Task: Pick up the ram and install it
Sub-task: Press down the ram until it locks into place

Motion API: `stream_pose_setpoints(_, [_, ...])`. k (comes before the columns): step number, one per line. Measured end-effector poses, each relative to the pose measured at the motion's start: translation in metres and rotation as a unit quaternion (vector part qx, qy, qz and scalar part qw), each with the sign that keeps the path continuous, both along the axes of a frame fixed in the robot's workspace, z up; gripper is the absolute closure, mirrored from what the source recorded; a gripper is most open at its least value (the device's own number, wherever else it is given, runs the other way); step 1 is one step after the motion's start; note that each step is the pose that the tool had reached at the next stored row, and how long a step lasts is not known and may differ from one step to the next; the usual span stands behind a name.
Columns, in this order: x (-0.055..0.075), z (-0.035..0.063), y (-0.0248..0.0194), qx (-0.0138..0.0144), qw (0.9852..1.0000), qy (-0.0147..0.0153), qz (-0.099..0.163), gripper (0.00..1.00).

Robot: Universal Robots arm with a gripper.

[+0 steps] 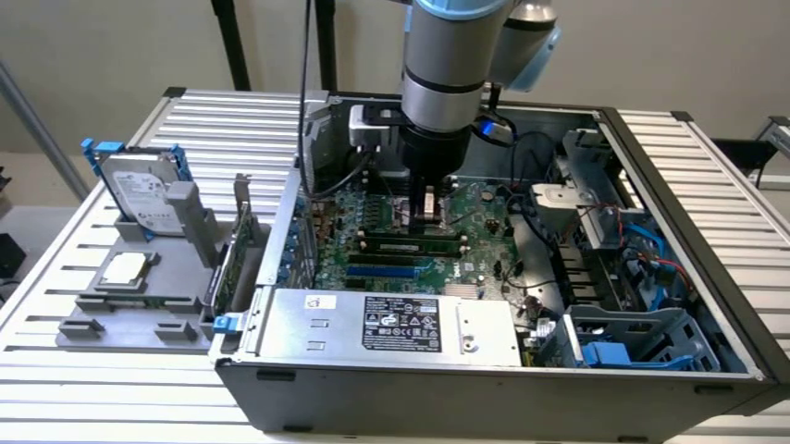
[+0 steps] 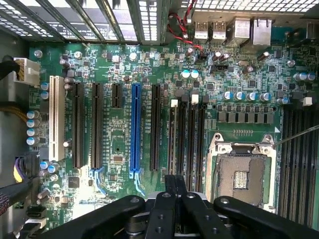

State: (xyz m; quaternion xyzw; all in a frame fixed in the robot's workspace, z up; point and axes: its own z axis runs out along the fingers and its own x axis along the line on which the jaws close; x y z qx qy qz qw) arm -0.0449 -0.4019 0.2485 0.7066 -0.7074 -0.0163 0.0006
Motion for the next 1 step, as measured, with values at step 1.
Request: stream_pose_setpoints(1, [0.0000,0.0000,0.0000,0.0000,1.0000,0.0000,0.000,0.89])
